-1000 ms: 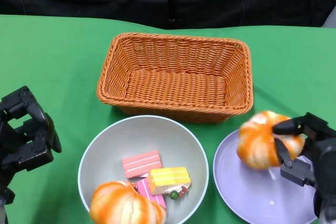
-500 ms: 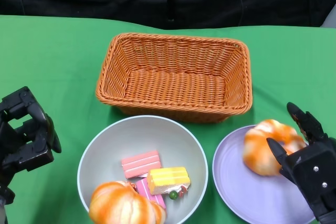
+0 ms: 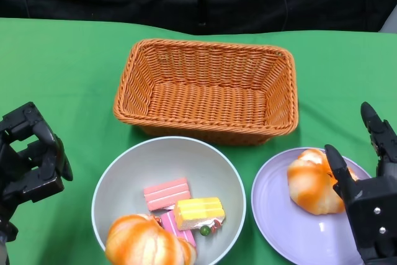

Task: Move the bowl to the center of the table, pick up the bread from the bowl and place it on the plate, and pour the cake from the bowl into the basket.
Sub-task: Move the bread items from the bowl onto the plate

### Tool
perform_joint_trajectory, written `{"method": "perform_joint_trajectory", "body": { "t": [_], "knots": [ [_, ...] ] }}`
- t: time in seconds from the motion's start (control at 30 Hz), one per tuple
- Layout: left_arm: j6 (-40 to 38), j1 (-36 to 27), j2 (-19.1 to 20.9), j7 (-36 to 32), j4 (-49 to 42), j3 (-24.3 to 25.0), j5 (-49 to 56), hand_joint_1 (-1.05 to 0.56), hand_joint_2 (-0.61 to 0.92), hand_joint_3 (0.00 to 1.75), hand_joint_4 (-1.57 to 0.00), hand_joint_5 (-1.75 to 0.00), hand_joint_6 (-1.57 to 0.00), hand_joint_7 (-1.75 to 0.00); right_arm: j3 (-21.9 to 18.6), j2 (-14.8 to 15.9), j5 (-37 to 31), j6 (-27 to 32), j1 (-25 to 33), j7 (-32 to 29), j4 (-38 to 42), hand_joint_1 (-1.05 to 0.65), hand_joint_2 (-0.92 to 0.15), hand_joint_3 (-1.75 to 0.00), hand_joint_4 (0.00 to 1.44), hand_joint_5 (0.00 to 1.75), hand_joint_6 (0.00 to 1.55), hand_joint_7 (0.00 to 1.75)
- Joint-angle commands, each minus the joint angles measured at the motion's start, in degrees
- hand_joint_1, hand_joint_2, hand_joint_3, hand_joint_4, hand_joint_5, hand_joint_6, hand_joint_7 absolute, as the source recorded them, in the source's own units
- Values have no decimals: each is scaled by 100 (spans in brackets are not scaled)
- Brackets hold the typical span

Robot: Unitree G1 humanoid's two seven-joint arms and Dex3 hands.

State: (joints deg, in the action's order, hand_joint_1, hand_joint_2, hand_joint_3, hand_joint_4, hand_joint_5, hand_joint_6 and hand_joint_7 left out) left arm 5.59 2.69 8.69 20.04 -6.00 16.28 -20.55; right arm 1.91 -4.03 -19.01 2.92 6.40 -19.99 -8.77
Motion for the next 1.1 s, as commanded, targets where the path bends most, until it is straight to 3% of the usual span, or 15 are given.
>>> {"method": "perform_joint_trajectory", "body": {
  "t": [0.03,0.23,0.3,0.33,0.37,0.43,0.57,0.6,0.63,0.67,0.73,0.87,0.97,1.03,1.1],
  "knots": [
    [19,-35,54,21,-23,37,-51,0,47,134,-94,-175,-79,-173,0,-16,-61,-120,53,-111,-2,-60,-92,-32,20,7,35,3],
    [4,-43,50,6,0,36,-53,1,47,134,-94,-175,-79,-173,-24,-120,-87,-278,38,-318,42,-60,-92,-32,21,6,36,3],
    [-46,-61,45,-37,61,28,-41,1,47,134,-95,-175,-79,-173,-105,-303,-48,-600,-17,-678,132,-37,-92,-25,65,28,73,12],
    [-60,-66,45,-48,80,23,-36,0,47,134,-95,-175,-79,-173,-123,-342,-20,-715,-24,-755,144,-30,-92,-27,79,38,87,13],
    [-61,-65,46,-45,83,22,-37,0,47,133,-95,-175,-79,-173,-127,-351,37,-791,-18,-742,139,-20,-92,-33,93,73,110,17],
    [-57,-64,46,-38,82,23,-39,0,47,133,-95,-175,-79,-173,-134,-360,95,-885,-8,-705,145,-14,-90,-41,97,106,125,19],
    [-47,-60,34,-45,80,18,-33,0,48,132,-95,-175,-79,-174,-75,-323,180,-893,22,-487,66,-12,-88,-46,98,119,131,19],
    [-39,-58,25,-52,79,14,-29,1,48,132,-96,-175,-79,-174,-23,-290,239,-857,45,-326,-13,-17,-75,-72,92,151,108,80],
    [-34,-56,19,-56,78,12,-26,1,49,132,-96,-175,-79,-174,7,-272,278,-831,62,-206,-70,-18,-68,-85,90,162,92,114],
    [-57,-67,16,-66,105,6,-26,1,49,132,-96,-175,-80,-174,70,-255,284,-754,104,-61,-212,-19,-64,-91,88,168,84,131],
    [-90,-81,17,-77,142,0,-28,0,48,131,-95,-175,-80,-174,122,-257,266,-653,153,80,-377,-20,-61,-98,81,173,77,147],
    [-94,-88,20,-56,153,-1,-49,0,49,131,-95,-175,-79,-174,228,-182,217,-647,211,313,-598,-20,-59,-100,79,175,75,151],
    [-106,-89,27,-30,155,6,-85,1,49,131,-95,-175,-79,-173,472,65,132,-859,279,683,-877,-20,-62,-95,84,175,79,135],
    [-145,-95,40,-87,181,3,-43,0,49,131,-95,-175,-79,-173,568,163,100,-949,304,835,-964,-21,-67,-83,87,148,86,107],
    [-138,-89,51,-95,175,1,-11,0,49,131,-95,-175,-80,-173,692,299,-12,-1059,310,999,-1045,-25,-69,-74,87,132,88,91]
  ]
}}
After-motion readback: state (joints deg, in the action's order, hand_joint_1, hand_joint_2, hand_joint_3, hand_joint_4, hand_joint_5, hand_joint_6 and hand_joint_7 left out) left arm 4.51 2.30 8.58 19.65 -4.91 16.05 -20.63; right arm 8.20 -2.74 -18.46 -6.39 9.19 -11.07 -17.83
